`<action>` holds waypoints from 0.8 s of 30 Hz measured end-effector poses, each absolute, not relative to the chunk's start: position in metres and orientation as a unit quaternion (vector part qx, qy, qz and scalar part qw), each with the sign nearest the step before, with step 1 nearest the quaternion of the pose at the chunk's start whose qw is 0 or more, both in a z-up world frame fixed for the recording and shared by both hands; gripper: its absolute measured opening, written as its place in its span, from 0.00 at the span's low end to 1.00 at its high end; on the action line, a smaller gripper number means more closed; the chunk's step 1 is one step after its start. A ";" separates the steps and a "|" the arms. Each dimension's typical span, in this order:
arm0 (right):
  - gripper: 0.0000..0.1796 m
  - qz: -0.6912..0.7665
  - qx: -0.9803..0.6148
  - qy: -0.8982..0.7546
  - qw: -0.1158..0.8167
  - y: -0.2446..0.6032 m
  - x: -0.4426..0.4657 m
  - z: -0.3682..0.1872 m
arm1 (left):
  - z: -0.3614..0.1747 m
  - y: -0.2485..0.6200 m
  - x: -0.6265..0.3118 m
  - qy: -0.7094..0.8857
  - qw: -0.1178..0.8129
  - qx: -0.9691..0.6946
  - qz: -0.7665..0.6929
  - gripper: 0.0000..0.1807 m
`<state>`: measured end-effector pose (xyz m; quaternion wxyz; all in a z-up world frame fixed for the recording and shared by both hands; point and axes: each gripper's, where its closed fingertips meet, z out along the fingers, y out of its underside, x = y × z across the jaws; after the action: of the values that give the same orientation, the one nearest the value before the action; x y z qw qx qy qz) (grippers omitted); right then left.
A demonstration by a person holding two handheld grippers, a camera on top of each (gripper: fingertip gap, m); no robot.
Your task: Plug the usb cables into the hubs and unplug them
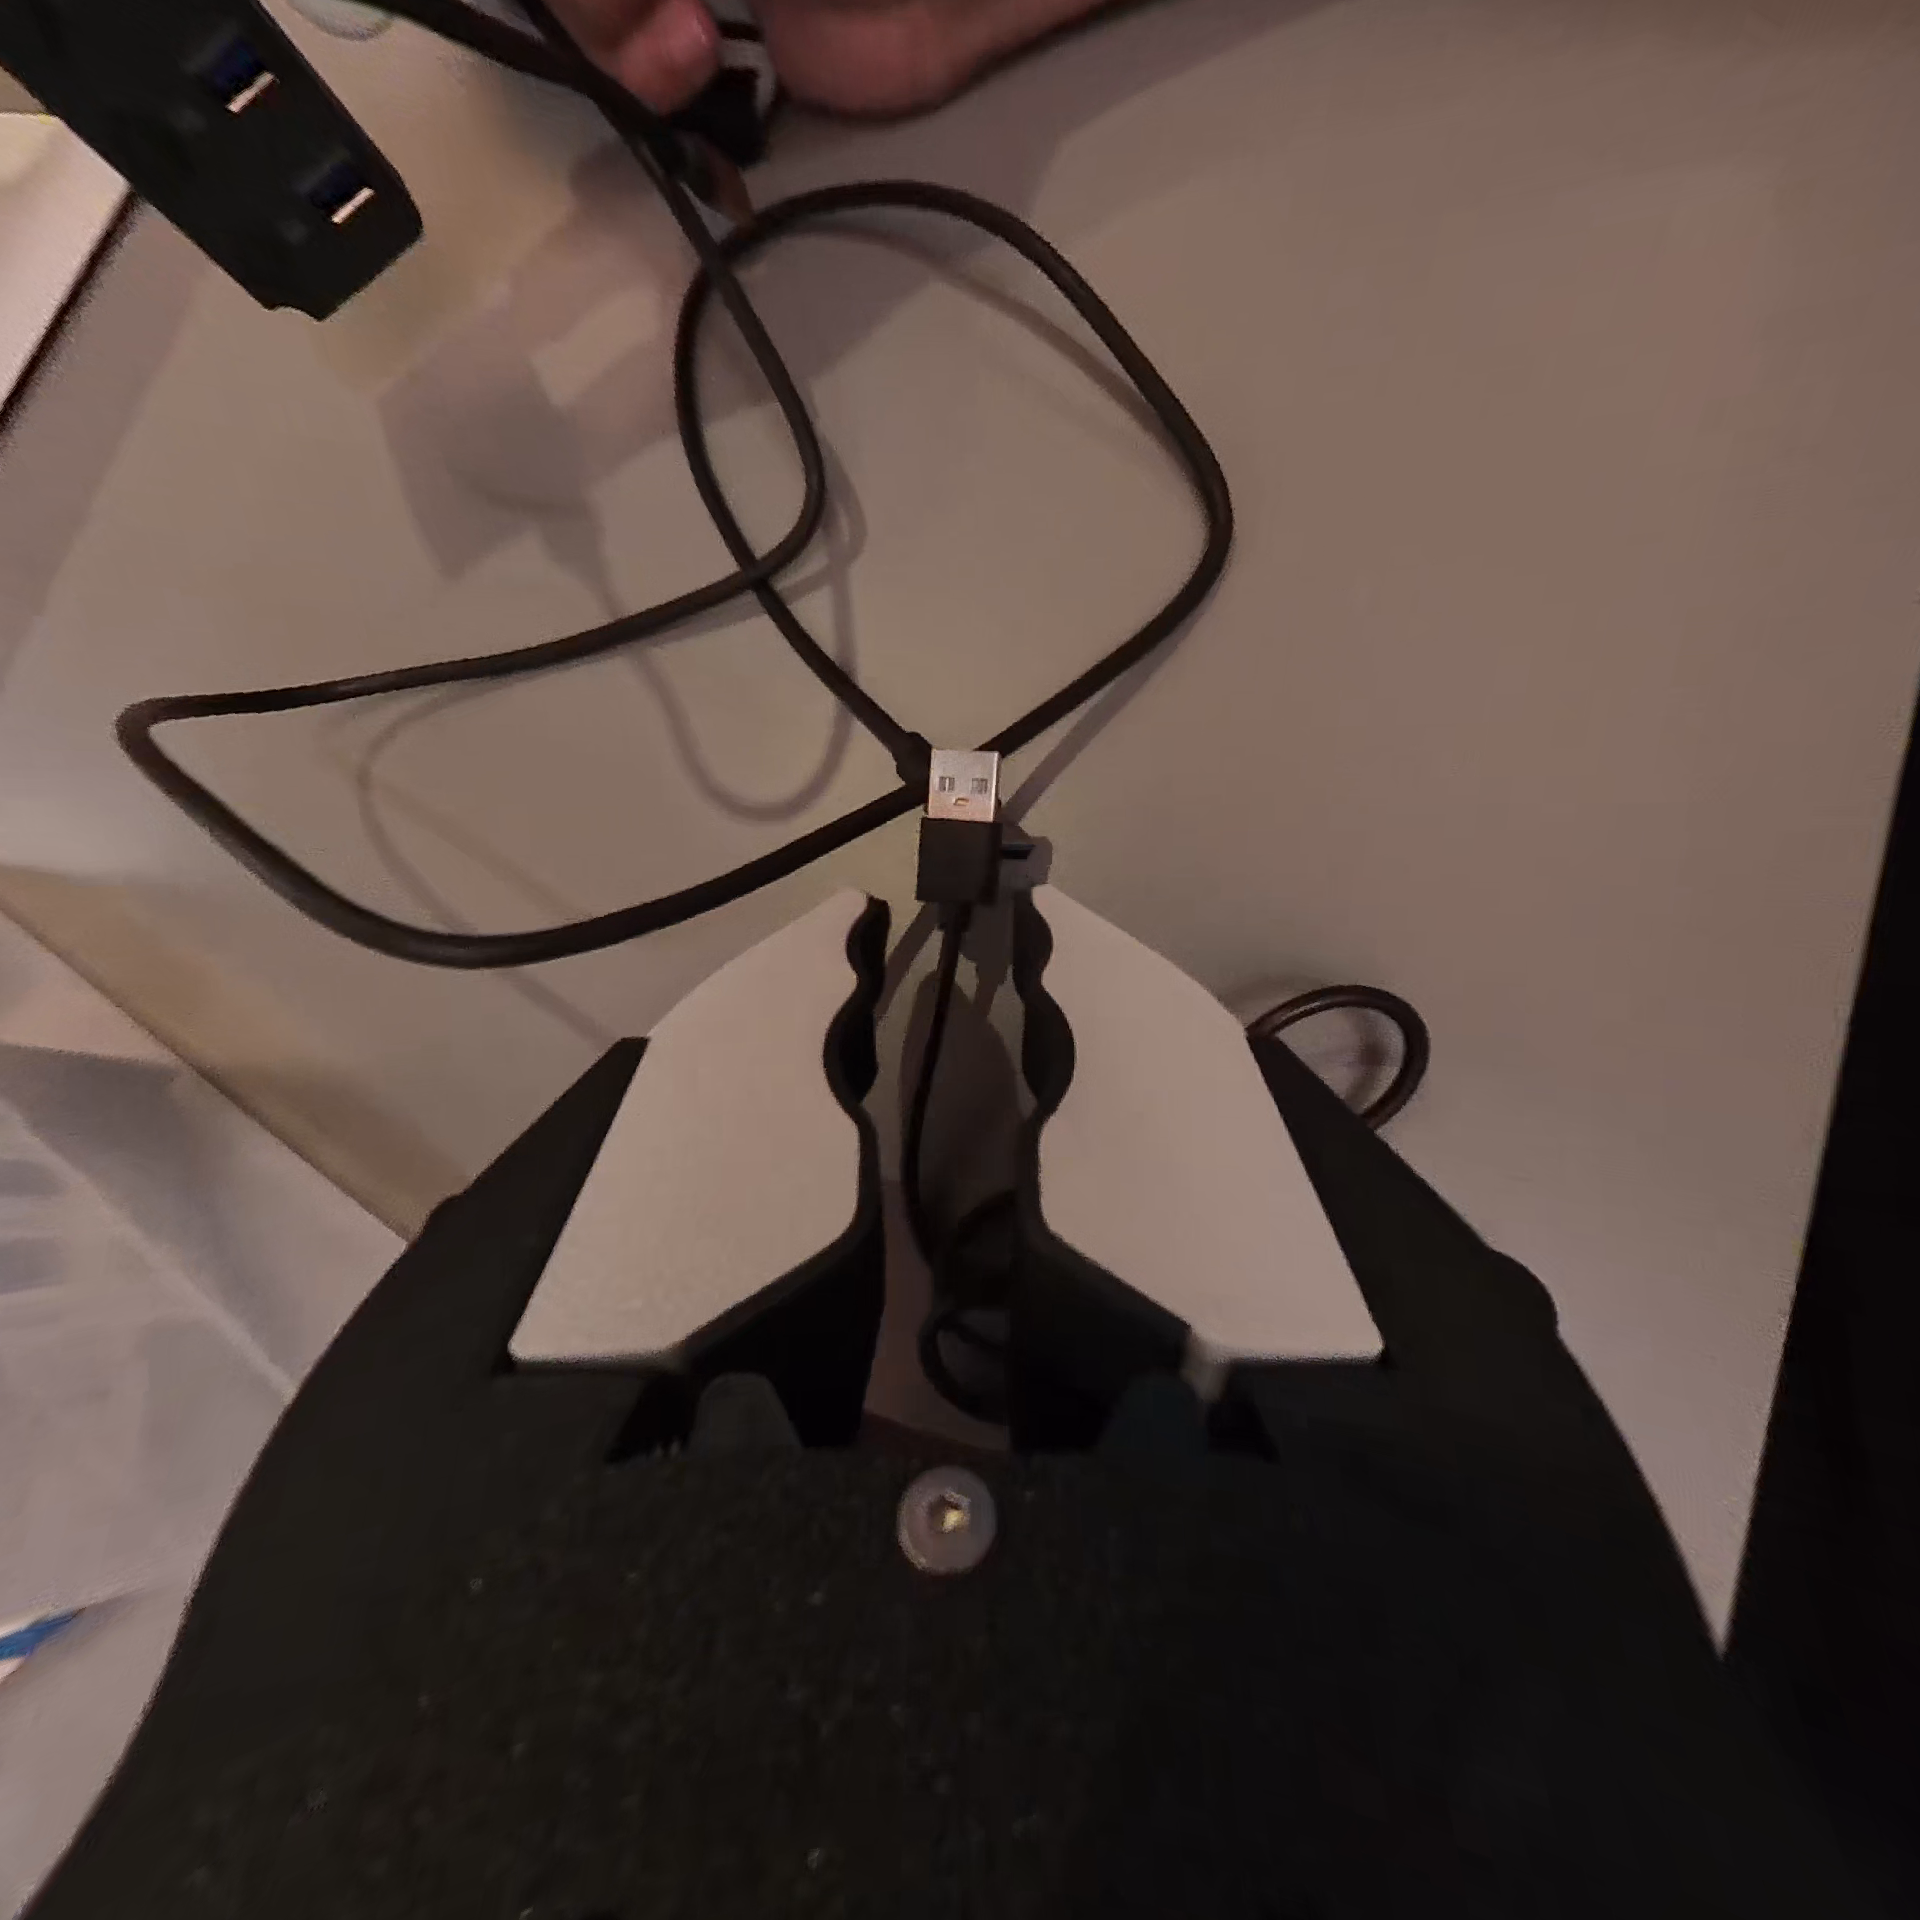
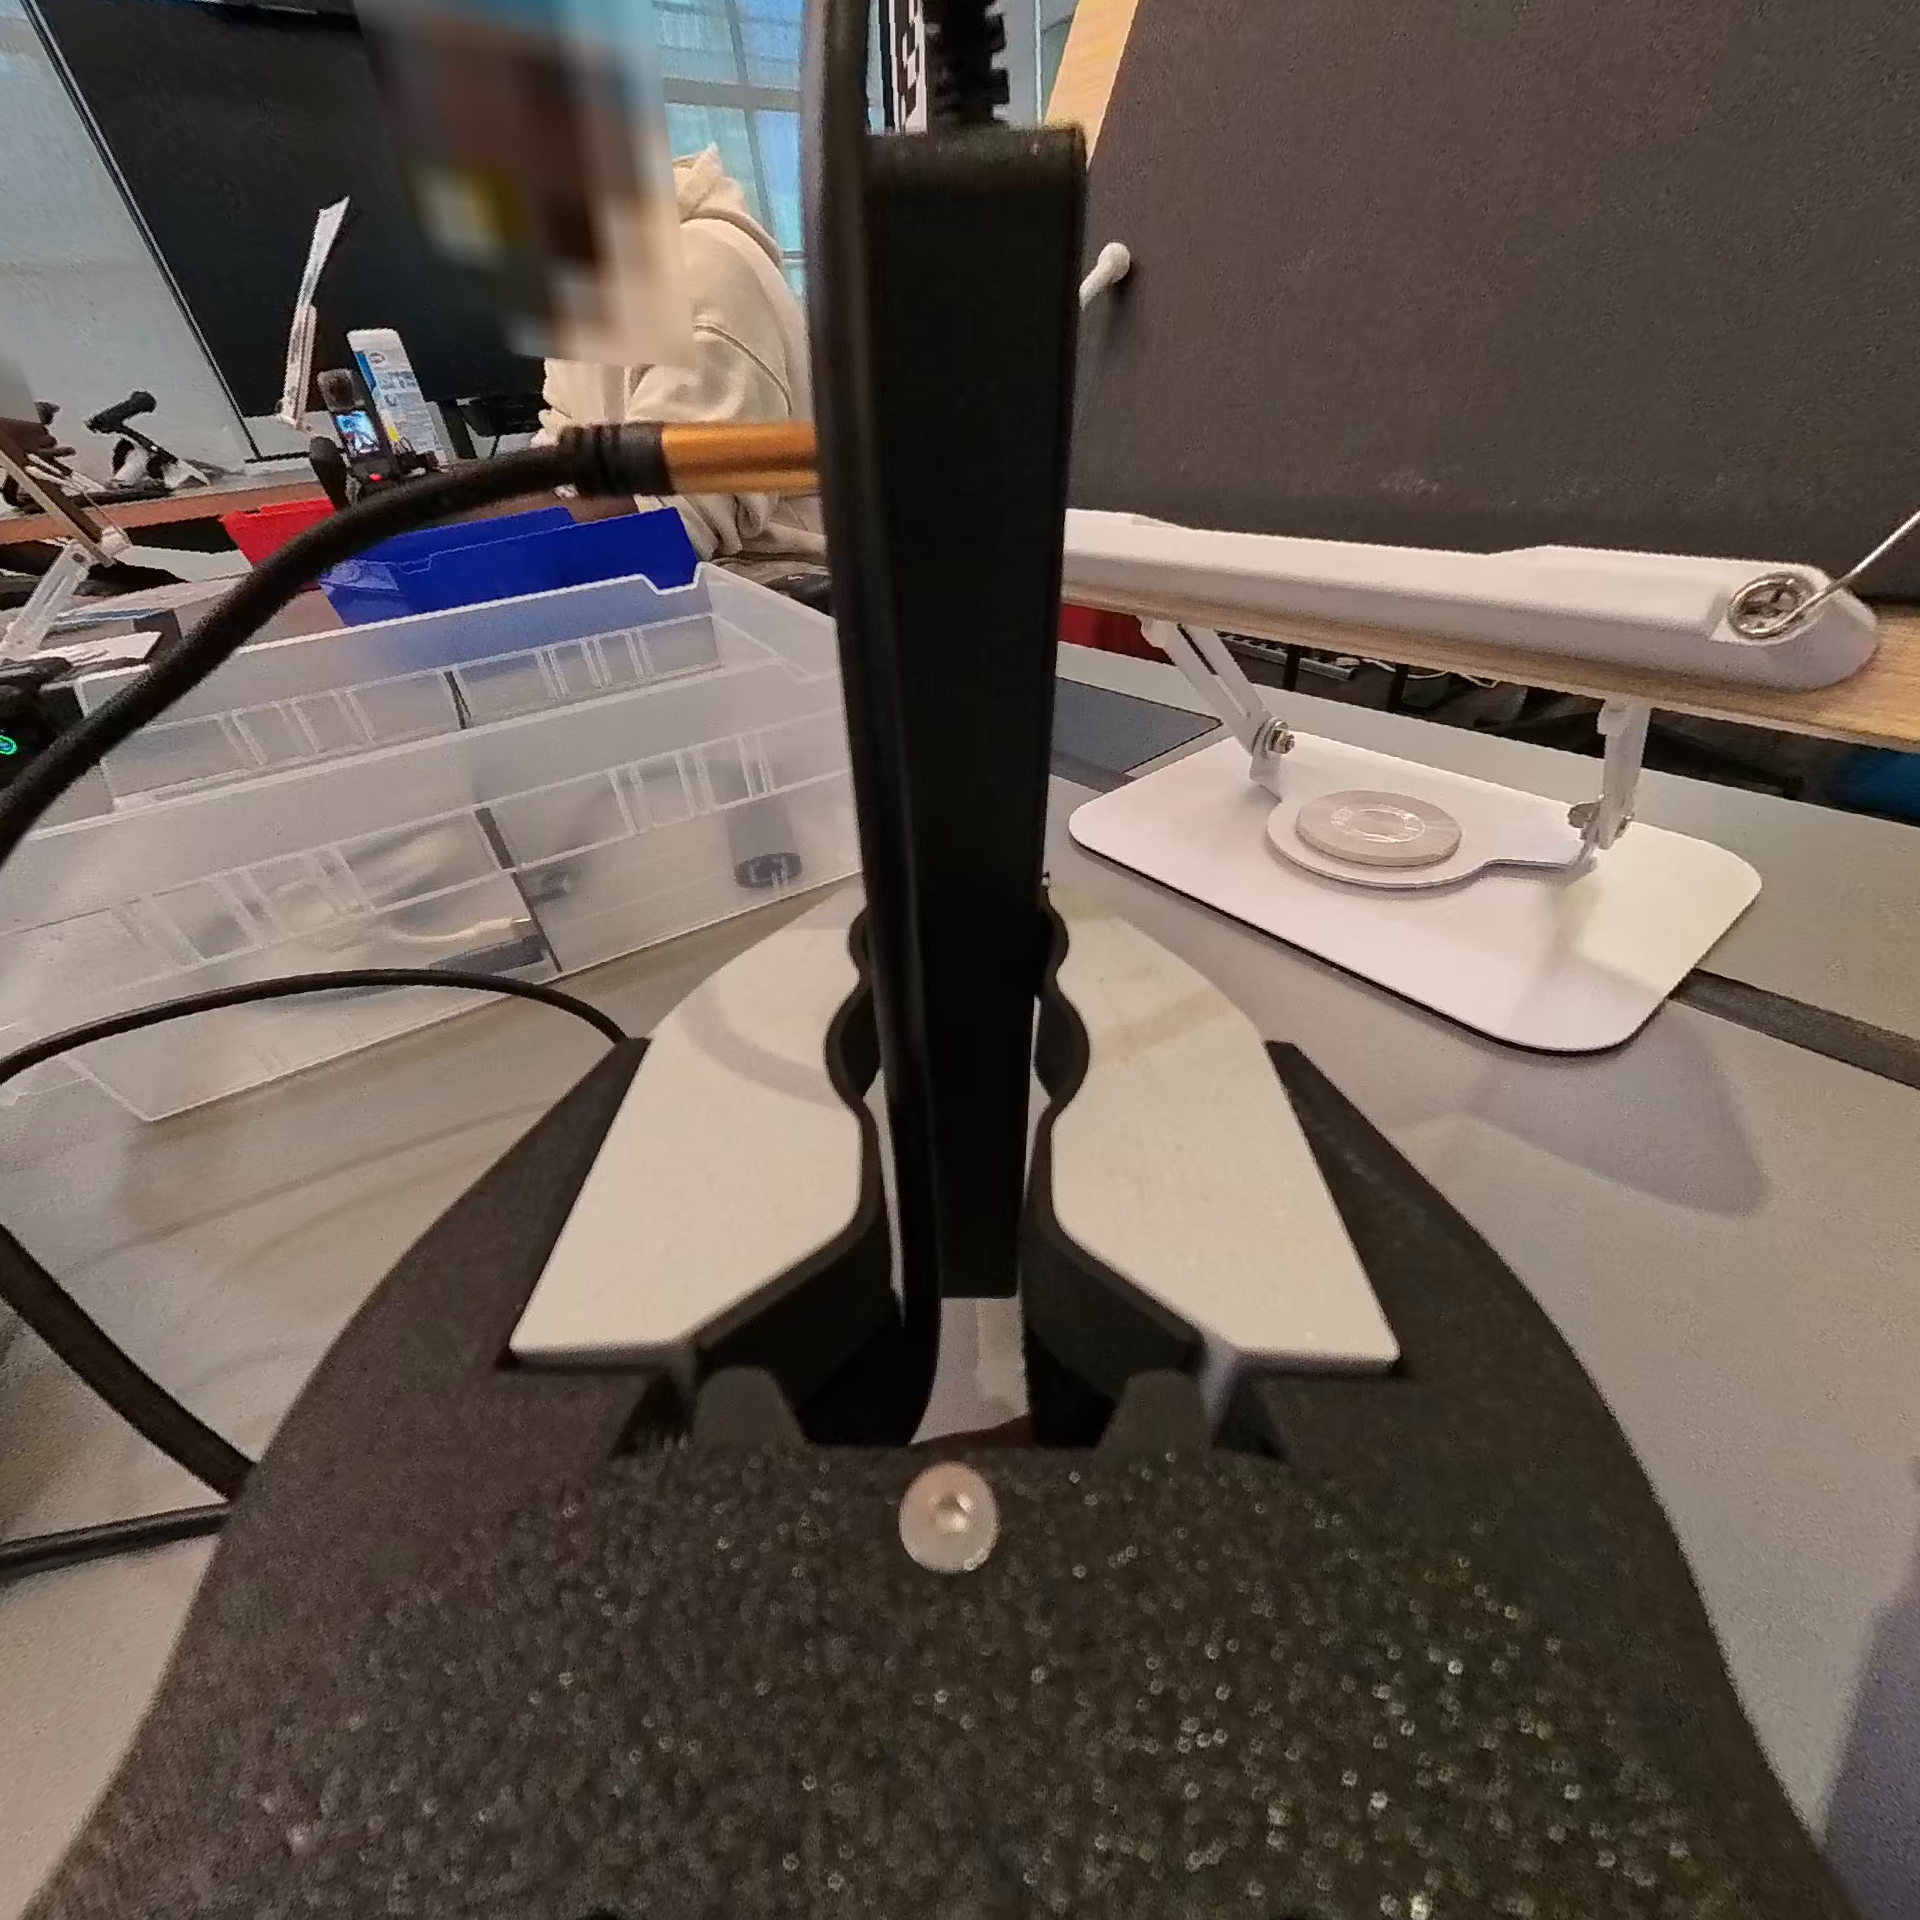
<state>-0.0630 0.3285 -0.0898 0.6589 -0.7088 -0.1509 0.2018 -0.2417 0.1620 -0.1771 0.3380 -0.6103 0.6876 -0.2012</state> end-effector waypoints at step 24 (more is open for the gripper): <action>0.14 0.175 -0.698 -0.163 0.675 0.326 -0.066 -0.084 | 0.010 0.169 -0.186 0.597 0.367 -0.666 -0.257 0.05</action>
<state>-0.0658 0.3255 -0.0838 0.6751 -0.6977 -0.1634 0.1755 -0.1857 0.1695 0.0096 0.3665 -0.6659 0.5969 -0.2568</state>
